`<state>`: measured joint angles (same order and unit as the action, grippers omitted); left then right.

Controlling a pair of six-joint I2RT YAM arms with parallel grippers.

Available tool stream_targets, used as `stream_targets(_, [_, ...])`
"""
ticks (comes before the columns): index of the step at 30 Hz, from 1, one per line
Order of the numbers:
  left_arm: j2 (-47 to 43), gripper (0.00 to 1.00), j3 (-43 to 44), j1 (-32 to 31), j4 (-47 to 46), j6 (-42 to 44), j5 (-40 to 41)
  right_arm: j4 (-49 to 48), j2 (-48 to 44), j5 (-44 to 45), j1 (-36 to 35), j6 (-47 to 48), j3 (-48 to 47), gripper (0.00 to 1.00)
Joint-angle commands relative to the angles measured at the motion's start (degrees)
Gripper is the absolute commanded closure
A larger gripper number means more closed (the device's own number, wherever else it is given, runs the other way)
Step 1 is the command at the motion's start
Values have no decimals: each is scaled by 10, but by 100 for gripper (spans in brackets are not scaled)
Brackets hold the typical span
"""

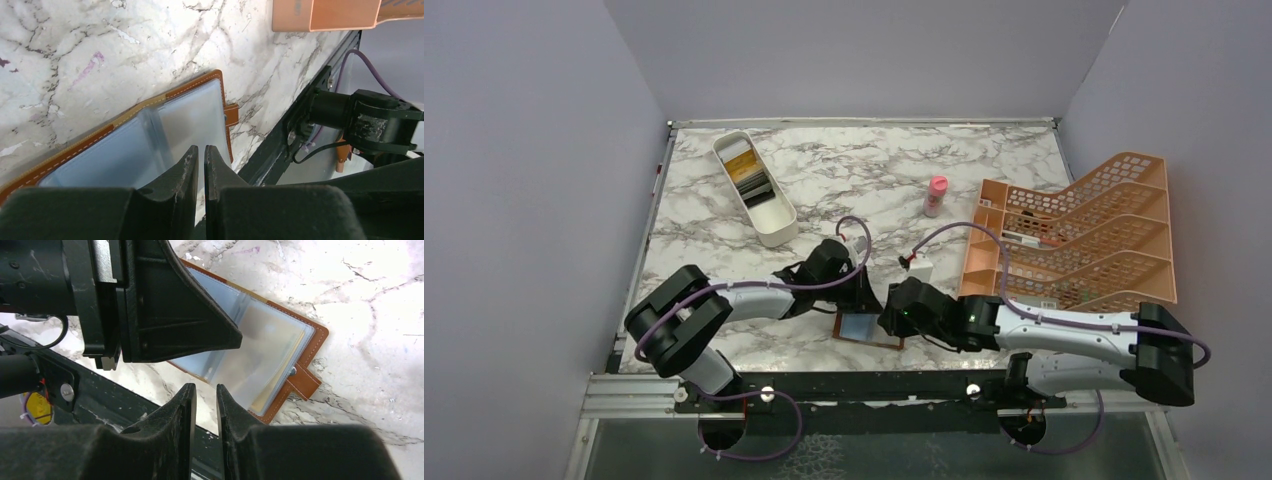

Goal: Put the credit cards into the card holder
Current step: Insert the credit card into the card holder, then pick up the credit card from the storage box.

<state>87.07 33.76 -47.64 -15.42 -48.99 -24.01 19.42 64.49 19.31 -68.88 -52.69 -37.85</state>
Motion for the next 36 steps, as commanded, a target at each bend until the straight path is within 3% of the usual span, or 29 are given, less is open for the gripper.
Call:
stream_targets(1, [13, 87, 29, -2, -7, 9, 2, -7, 29, 3, 2, 1, 2, 74])
stream_targets(6, [10, 87, 48, 7, 11, 22, 21, -25, 68, 11, 3, 3, 10, 77])
stream_targets(9, [-11, 86, 81, 32, 74, 66, 56, -19, 89, 31, 2, -2, 20, 79])
stream_targets(14, [-36, 79, 172, 120, 220, 183, 105, -16, 96, 45, 3, -18, 53, 80])
stream_targets(22, [-7, 71, 317, 254, 354, 395, 173, 27, 56, 59, 3, -16, 57, 80])
stream_targets(26, [25, 68, 382, 290, 374, 533, 218, 36, 0, 48, 2, 5, 44, 69])
stream_targets(29, [52, 59, 406, 301, 372, 657, 249, 36, -33, 41, 2, 22, 31, 63])
stream_targets(31, [76, 57, 430, 320, 372, 692, 279, 40, -45, 41, 2, 29, 22, 61])
stream_targets(36, [140, 59, 500, 388, 364, 759, 244, 39, -54, 40, 2, 47, 5, 61])
